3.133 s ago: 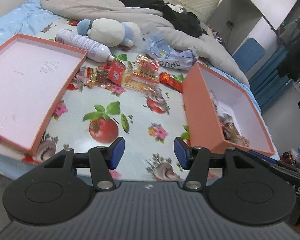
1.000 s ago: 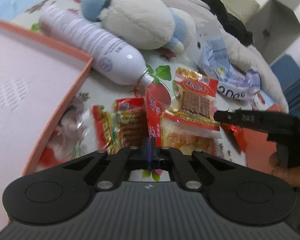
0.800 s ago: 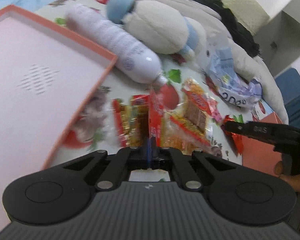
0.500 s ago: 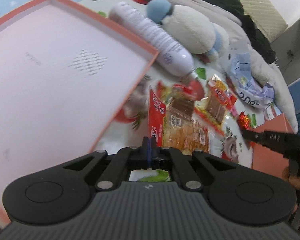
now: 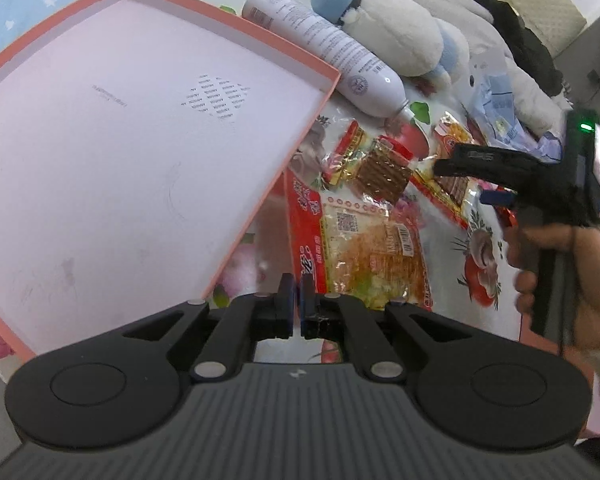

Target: Organize snacks

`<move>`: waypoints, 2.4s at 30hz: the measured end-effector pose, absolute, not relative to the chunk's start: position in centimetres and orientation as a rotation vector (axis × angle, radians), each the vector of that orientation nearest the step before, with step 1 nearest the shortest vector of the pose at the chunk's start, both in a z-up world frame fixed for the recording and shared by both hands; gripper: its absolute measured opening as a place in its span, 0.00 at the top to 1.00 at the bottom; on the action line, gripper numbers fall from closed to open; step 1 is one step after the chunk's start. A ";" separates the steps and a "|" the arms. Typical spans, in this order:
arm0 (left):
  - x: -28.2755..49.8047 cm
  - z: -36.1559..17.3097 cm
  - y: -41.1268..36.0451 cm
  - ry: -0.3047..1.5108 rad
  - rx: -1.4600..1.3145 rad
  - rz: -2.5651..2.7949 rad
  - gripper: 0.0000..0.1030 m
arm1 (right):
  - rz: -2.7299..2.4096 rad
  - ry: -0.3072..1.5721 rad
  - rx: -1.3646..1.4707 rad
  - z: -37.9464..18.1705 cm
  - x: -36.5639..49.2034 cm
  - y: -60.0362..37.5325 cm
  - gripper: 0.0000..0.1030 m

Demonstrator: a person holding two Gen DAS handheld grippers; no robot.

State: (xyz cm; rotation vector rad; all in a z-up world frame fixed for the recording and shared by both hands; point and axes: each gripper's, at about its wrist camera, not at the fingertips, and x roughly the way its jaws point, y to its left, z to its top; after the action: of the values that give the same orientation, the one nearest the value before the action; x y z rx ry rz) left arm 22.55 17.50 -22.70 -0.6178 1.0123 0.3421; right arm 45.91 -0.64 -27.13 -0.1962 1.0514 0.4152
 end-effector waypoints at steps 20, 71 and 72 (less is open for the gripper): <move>26.4 -21.1 15.1 0.950 -0.479 0.210 0.33 | 0.503 1.009 -0.275 -26.9 44.1 -1.2 0.37; 18.4 -20.4 8.3 0.837 -0.353 0.148 0.74 | 0.464 0.919 -0.165 -21.5 28.6 -9.8 0.42; 18.0 -19.8 8.2 0.828 -0.353 0.149 0.74 | 0.461 0.908 -0.158 -20.6 27.9 -10.2 0.42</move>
State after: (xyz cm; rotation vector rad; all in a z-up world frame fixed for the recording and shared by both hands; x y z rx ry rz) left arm 18.04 8.19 -19.76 -0.3533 0.8280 0.1489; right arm 27.89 -10.18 -20.65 -0.1580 0.9083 0.4607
